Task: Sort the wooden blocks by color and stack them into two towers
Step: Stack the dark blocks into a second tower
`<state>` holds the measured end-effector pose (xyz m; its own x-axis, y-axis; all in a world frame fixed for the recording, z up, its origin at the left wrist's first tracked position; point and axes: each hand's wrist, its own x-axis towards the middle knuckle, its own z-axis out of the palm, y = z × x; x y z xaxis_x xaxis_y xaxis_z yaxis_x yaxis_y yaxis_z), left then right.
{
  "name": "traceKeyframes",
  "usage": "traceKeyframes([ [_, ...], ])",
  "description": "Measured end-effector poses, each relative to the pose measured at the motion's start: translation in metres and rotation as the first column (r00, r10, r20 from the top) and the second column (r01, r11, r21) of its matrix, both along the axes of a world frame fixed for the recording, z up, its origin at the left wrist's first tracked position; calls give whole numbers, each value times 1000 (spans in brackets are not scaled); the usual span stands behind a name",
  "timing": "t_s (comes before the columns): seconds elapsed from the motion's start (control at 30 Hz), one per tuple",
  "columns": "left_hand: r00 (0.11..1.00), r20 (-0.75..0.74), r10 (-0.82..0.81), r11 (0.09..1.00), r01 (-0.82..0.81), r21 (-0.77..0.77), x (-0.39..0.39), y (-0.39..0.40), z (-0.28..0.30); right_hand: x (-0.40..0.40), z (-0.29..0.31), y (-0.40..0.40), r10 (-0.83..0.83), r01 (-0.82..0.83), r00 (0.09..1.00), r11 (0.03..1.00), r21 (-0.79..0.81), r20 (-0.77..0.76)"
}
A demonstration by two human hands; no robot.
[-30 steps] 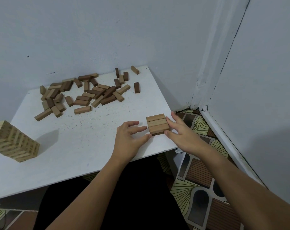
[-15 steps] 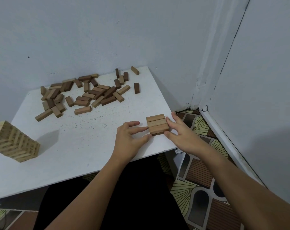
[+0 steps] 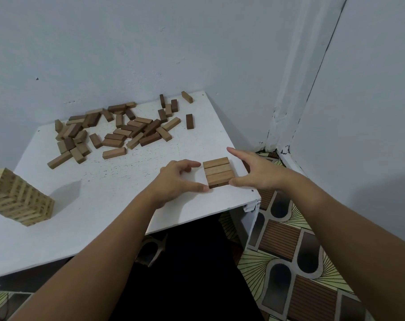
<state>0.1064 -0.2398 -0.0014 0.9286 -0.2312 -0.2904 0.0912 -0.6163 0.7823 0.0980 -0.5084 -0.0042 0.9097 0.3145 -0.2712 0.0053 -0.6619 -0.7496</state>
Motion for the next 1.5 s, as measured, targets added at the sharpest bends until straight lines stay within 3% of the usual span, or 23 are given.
traceKeyframes([
  [0.13,998,41,38,993,-33,-114,-7,6,-3,3,6,-2,21,-21,1000,999,-30,-8],
  [0.67,1000,-24,-14,985,10,-174,-11,3,5,5,8,2,16,-18,999,998,-64,-29],
  [0.77,999,-48,-23,977,12,-213,-10,9,6,10,12,8,-85,85,996,996,40,-22],
  [0.9,982,97,164,955,-134,-264,-4,31,1,24,18,32,-171,160,977,983,91,127],
  [0.97,929,263,262,962,-230,-147,2,48,-4,34,20,51,-138,129,973,990,63,187],
  [1.07,845,461,271,925,-362,119,19,79,-13,49,24,85,-32,51,964,997,-64,263],
  [1.23,815,515,267,735,-518,438,42,123,-19,77,23,140,145,-71,955,958,-277,259],
  [1.37,814,493,308,676,-552,488,45,143,-34,100,14,173,224,-113,944,909,-401,241],
  [1.5,772,548,321,742,-565,361,44,147,-45,121,8,195,251,-106,941,857,-504,229],
])
